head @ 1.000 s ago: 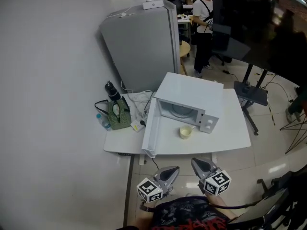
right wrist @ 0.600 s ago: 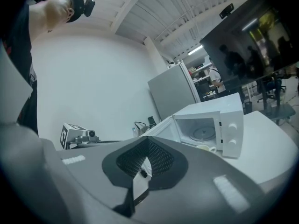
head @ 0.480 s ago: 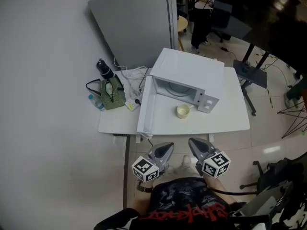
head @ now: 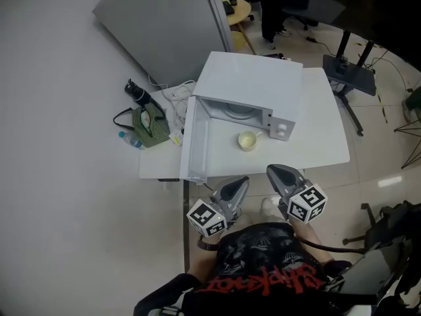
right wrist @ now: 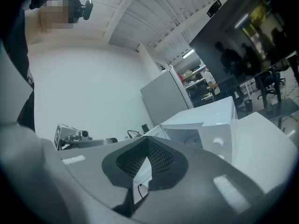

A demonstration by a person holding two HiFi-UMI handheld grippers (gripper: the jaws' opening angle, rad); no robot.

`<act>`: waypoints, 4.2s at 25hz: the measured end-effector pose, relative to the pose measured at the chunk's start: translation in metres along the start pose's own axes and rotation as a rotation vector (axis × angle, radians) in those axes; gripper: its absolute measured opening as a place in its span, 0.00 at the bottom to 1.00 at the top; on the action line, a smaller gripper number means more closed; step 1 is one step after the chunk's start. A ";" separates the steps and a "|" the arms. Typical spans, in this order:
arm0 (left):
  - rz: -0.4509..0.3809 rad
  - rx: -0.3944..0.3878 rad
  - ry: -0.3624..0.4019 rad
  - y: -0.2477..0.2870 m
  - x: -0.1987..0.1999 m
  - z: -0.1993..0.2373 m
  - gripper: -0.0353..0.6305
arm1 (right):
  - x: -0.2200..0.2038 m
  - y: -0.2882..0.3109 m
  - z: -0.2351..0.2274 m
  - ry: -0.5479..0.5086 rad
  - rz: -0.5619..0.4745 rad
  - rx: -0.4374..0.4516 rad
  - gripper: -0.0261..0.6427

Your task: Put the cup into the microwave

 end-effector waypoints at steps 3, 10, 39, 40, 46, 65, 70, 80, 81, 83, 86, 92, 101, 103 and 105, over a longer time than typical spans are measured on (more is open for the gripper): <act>0.032 -0.003 0.008 0.019 -0.006 -0.003 0.06 | 0.009 0.000 -0.013 -0.021 -0.020 0.031 0.04; 0.053 0.013 -0.011 0.033 -0.018 -0.003 0.06 | 0.012 0.000 -0.027 -0.026 -0.010 0.074 0.04; 0.134 0.223 0.069 -0.024 -0.048 0.204 0.05 | 0.036 0.111 -0.053 -0.095 0.009 -0.082 0.04; 0.135 0.214 0.063 -0.025 -0.050 0.202 0.05 | 0.035 0.114 -0.051 -0.093 0.013 -0.078 0.04; 0.103 0.129 0.031 0.000 -0.050 0.201 0.05 | 0.037 0.136 -0.046 -0.111 0.006 -0.087 0.04; 0.108 0.032 -0.032 0.044 -0.052 0.153 0.08 | 0.035 0.148 -0.071 -0.038 0.041 -0.020 0.04; 0.110 0.063 0.032 0.061 -0.051 0.163 0.08 | 0.042 0.145 -0.088 -0.076 0.026 0.013 0.04; 0.284 0.278 -0.080 0.050 -0.114 0.181 0.75 | 0.019 0.136 -0.093 -0.086 0.127 0.069 0.04; 0.300 0.281 -0.087 0.051 -0.122 0.183 0.76 | 0.019 0.133 -0.094 -0.099 0.139 0.067 0.04; 0.324 0.282 -0.100 0.055 -0.138 0.187 0.76 | 0.018 0.125 -0.097 -0.120 0.156 0.050 0.04; 0.351 0.293 -0.128 0.059 -0.162 0.202 0.76 | 0.018 0.115 -0.102 -0.131 0.164 0.019 0.04; 0.428 0.280 -0.165 0.072 -0.210 0.231 0.76 | 0.023 0.105 -0.107 -0.150 0.164 -0.027 0.04; 0.491 0.290 -0.125 0.096 -0.244 0.255 0.76 | 0.029 0.091 -0.108 -0.148 0.174 -0.081 0.04; 0.496 0.284 -0.123 0.097 -0.249 0.257 0.76 | 0.028 0.090 -0.108 -0.151 0.180 -0.094 0.04; 0.505 0.286 -0.102 0.101 -0.253 0.260 0.76 | 0.027 0.089 -0.108 -0.156 0.182 -0.101 0.04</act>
Point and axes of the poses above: the fingertips, and each gripper's own axes: y forward along the fingers, z to its left, x out of its top, the point moved 5 cm from there along -y, backward along the fingers, and after that the axes turned 5 degrees about -z, right-handed, at the moved point
